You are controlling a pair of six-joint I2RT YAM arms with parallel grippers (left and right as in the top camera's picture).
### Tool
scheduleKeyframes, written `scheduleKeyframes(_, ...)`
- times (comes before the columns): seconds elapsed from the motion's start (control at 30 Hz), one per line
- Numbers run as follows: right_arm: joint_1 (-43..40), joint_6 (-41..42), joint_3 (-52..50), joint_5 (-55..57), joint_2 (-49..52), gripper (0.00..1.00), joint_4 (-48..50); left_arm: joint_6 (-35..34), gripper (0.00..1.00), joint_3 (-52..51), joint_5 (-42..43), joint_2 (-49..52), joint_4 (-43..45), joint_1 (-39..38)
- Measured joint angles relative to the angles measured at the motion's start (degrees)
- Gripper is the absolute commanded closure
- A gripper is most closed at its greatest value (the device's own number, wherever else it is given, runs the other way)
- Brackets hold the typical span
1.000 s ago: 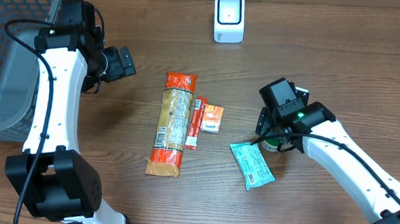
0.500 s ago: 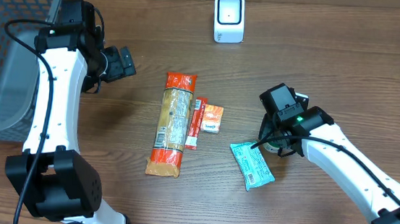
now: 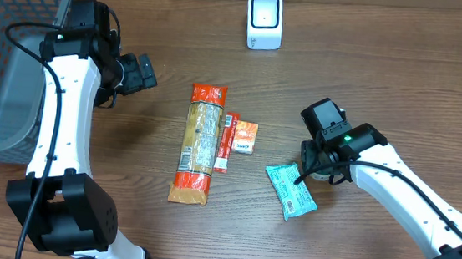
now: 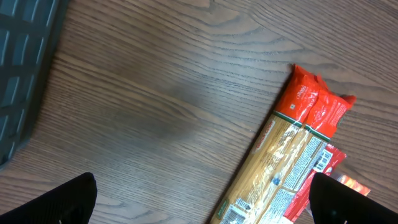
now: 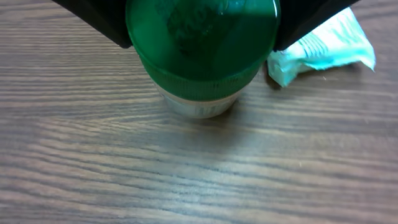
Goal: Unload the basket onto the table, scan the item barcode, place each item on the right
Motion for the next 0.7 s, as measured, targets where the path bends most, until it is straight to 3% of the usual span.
scheduleKeyframes(0.07, 0.0, -2.0, -0.3, 0.1, 0.2, 0.12, -1.1, 0.0, 0.0, 0.0, 0.0, 0.0, 0.0, 0.0)
scheduleKeyframes(0.23, 0.0, -0.2, -0.8, 0.0, 0.5, 0.09, -0.9, 0.0, 0.0, 0.0, 0.0, 0.0, 0.0, 0.0)
scheduleKeyframes(0.37, 0.0, 4.7, -0.8, -0.9, 0.5, 0.25, -0.9, 0.0, 0.0, 0.0, 0.0, 0.0, 0.0, 0.0)
scheduleKeyframes(0.7, 0.0, 8.1, -0.8, -4.0, 0.5, 0.37, -1.0, 0.0, 0.0, 0.0, 0.0, 0.0, 0.0, 0.0)
